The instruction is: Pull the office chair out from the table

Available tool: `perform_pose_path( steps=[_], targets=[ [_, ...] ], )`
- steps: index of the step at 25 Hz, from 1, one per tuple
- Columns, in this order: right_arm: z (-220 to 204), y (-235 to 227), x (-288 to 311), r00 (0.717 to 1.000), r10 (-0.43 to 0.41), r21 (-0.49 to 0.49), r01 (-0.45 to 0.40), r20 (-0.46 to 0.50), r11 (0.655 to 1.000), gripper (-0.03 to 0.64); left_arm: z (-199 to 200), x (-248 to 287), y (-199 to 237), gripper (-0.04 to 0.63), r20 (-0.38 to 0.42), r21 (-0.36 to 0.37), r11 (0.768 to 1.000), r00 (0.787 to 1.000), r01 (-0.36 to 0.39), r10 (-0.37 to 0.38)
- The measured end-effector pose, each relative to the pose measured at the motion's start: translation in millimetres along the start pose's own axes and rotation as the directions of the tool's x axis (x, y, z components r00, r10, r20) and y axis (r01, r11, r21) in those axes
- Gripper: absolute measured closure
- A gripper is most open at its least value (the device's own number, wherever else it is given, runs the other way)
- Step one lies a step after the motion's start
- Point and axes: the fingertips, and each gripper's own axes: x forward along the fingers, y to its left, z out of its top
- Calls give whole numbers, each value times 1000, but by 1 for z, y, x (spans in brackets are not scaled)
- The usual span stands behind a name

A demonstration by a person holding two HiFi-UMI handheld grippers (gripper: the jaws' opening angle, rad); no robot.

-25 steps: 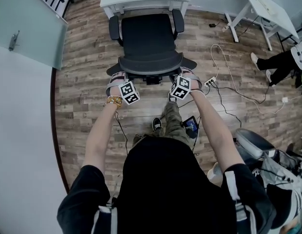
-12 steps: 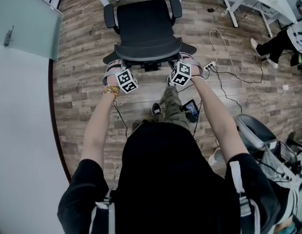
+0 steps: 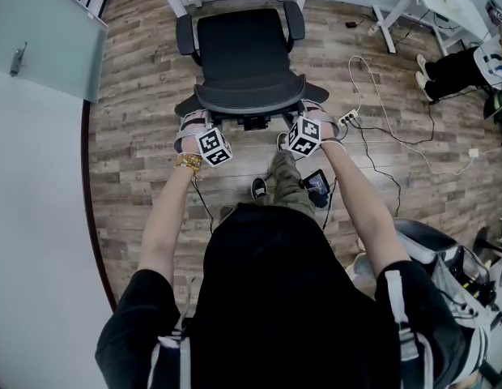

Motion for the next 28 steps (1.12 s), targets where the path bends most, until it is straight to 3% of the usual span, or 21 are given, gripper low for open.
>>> perform_pose_path(
  steps=[28],
  targets=[
    [5,34,-23,1000,-11,9,11,-1,1000,489,-5,-30,-23,430,44,10,999,999,-32,32]
  ],
)
